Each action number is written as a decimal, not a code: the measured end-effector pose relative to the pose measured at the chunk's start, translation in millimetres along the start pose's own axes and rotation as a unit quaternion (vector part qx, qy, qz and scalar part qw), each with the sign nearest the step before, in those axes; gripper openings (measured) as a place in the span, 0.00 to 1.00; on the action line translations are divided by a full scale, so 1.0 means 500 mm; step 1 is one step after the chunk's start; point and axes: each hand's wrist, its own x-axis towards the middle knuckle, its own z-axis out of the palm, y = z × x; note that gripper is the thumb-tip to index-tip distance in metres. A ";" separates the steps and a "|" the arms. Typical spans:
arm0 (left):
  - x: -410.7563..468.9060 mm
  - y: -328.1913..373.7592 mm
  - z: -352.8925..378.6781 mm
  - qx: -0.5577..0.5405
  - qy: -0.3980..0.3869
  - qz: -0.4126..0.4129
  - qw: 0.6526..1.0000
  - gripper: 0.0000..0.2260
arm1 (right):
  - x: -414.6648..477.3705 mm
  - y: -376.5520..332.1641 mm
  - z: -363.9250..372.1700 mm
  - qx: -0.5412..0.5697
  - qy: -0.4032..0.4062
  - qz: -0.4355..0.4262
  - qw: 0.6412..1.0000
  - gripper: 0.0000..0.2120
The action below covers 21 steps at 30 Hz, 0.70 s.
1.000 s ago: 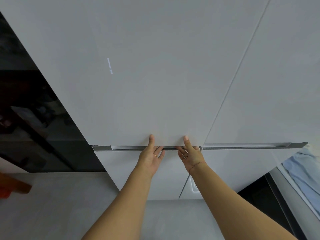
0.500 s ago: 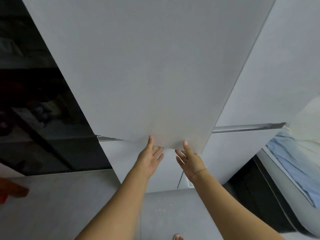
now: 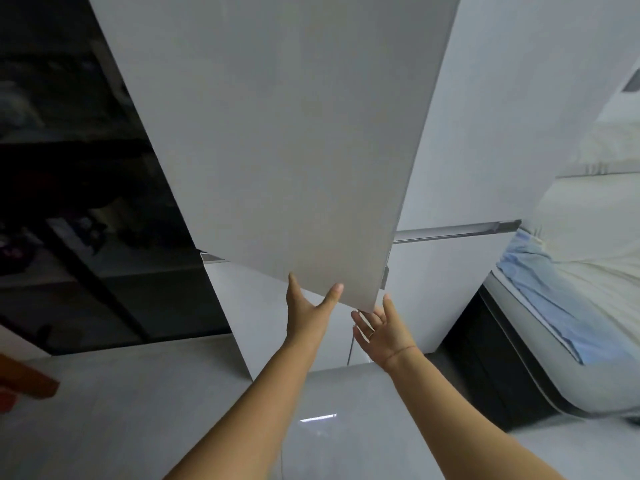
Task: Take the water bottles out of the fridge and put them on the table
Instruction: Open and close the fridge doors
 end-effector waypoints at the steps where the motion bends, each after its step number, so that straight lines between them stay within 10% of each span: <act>1: -0.013 0.008 -0.002 0.016 0.010 0.025 1.000 0.47 | -0.005 0.008 -0.002 -0.002 0.007 0.009 1.000 0.26; 11: -0.193 0.047 0.036 0.091 0.133 0.176 0.971 0.48 | -0.083 0.091 -0.038 -0.109 -0.095 0.105 0.984 0.29; 21: -0.283 0.019 -0.069 0.000 0.183 0.126 0.975 0.31 | -0.152 0.080 -0.021 -0.211 -0.183 0.061 0.958 0.39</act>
